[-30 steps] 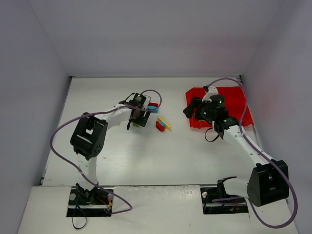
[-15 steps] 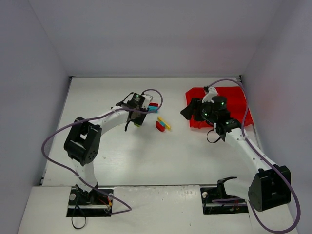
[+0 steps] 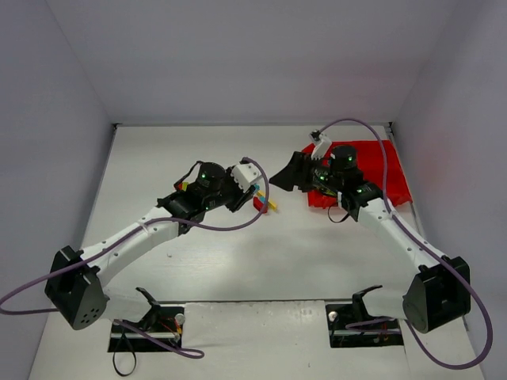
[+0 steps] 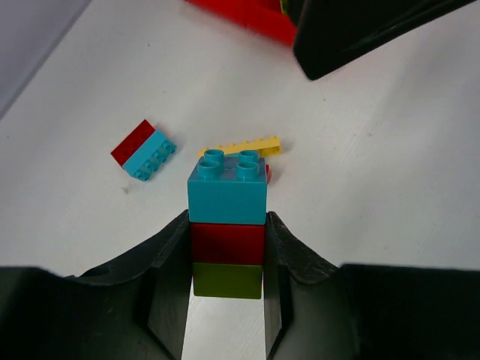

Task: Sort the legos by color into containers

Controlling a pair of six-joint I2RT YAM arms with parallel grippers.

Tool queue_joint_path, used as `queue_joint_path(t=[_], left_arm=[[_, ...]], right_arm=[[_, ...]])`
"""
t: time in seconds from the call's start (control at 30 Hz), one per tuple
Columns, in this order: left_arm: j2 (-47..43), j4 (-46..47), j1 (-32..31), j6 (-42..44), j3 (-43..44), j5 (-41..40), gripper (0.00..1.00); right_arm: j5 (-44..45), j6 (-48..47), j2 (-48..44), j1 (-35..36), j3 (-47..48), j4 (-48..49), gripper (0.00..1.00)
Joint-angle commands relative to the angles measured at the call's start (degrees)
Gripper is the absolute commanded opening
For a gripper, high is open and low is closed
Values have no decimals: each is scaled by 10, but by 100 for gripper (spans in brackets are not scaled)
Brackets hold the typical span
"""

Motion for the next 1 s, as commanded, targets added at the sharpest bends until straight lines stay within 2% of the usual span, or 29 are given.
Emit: queue_joint_path(t=[0.0, 0.1, 0.63, 0.8, 0.83, 0.9, 0.93, 0.97], left_arm=[[-36, 69, -4, 59, 2, 51, 15], [-50, 70, -9, 74, 1, 57, 15], [-47, 61, -20, 95, 13, 60, 15], [-49, 59, -20, 95, 11, 61, 15], [-49, 59, -20, 94, 9, 61, 15], [-49, 59, -20, 94, 8, 61, 15], [-49, 59, -20, 94, 7, 60, 15], [-47, 58, -20, 94, 7, 59, 15]], right_arm=[[-48, 26, 7, 10, 32, 51, 75], [-68, 41, 13, 22, 32, 73, 75], [-57, 46, 53, 78, 48, 86, 72], [-53, 46, 62, 83, 48, 91, 56], [-52, 45, 64, 83, 48, 93, 47], [-46, 44, 65, 83, 49, 92, 37], [-44, 39, 64, 83, 49, 92, 24], [-40, 35, 63, 83, 50, 90, 17]])
